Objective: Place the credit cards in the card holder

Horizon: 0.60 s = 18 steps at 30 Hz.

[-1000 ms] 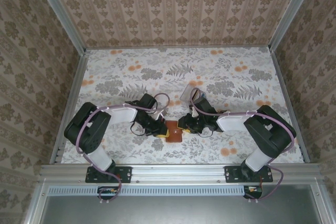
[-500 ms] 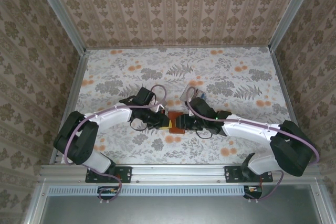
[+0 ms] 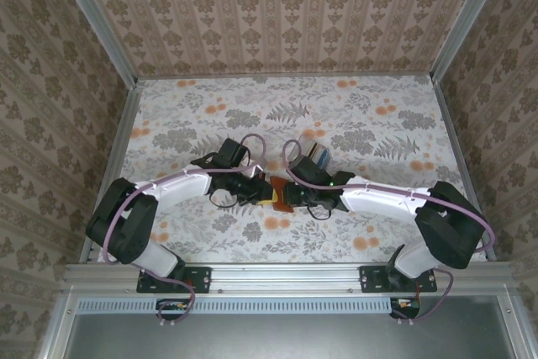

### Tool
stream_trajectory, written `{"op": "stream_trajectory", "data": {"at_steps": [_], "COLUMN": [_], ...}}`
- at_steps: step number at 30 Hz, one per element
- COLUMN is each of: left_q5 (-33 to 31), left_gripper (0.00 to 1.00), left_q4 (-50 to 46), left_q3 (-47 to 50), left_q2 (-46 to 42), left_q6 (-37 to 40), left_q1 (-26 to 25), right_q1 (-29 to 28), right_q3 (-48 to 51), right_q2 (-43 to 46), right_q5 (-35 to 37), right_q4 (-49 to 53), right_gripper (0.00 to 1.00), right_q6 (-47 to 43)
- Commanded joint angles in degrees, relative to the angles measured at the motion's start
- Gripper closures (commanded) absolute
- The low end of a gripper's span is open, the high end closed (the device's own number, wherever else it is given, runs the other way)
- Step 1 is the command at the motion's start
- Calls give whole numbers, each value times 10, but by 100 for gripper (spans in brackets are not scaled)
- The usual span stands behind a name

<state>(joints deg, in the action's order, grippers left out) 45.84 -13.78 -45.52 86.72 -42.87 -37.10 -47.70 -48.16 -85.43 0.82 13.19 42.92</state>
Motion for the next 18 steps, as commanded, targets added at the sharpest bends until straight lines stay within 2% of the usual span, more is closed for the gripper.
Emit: {"op": "stream_trajectory", "data": {"at_steps": [1,3,6,7,8,9,10,15,17,18], "left_q5": [22,16,7,-4,-10,-12,-10,-14,-3,5], "left_gripper": [100,100,100,93,77,57,50,40,29,28], "left_q4": [-17,-15,-52,-61,-59,-50,-43,-58,-59,-64], "left_q3": [-1,4,3,7,10,14,14,-5,-9,-11], "left_q2": [-12,-4,16,19,20,24,29,39,42,43], "left_q6": [6,9,40,48,52,51,52,72,77,83], "left_q1": [-4,-4,-4,-4,-4,-4,-3,0,3,4], "right_q1": [10,10,10,10,10,10,10,10,10,11], "right_q3": [1,8,36,42,46,51,58,89,87,87], "right_q2": [13,24,45,51,54,54,76,133,153,164], "right_q5": [59,51,45,38,29,18,10,-10,-23,-33], "right_q4": [63,66,51,52,54,53,49,23,25,19], "right_gripper": [93,100,100,100,100,100,100,100,100,100], "right_q6": [-7,-5,2,0,-5,-7,-8,-12,-24,-32]}}
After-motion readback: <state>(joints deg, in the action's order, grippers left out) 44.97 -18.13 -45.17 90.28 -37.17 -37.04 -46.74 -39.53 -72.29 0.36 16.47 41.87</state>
